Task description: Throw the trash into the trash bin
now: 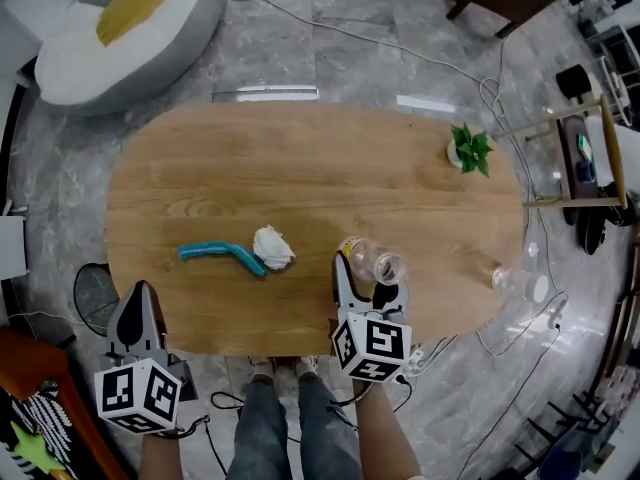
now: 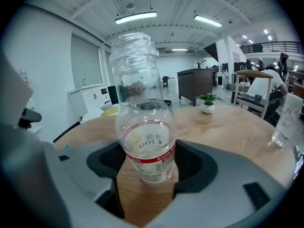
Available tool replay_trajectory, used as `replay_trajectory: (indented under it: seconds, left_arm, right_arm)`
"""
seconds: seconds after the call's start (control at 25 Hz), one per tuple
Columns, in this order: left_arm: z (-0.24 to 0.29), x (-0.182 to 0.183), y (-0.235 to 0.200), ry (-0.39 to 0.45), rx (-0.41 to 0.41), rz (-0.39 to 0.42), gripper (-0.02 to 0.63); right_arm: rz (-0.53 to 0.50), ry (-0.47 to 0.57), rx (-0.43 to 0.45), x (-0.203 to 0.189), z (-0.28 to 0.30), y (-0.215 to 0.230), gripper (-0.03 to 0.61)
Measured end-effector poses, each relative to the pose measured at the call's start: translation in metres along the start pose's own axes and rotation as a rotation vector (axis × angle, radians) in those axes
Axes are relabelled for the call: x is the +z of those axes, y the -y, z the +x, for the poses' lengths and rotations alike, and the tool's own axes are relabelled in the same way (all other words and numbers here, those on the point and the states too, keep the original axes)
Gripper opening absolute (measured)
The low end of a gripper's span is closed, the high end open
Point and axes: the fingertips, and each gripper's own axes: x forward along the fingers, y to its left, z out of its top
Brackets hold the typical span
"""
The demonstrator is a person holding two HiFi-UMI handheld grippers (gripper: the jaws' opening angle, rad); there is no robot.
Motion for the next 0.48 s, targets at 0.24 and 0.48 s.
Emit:
replay_trajectory:
  seconds: [0.24, 0.48]
  left_arm:
    - [-0.007, 0.000, 0.000, 0.017, 0.018, -0.042, -0.008]
    - [-0.016, -0.008, 0.000, 0.019, 0.028, -0.055, -0.008]
  right_arm:
    - [-0.016, -0.014, 0.013, 0.002, -0.004, -0.002, 0.319]
    - [-0.071, 0.000, 0.037, 0.013, -0.011, -0.004, 0.316]
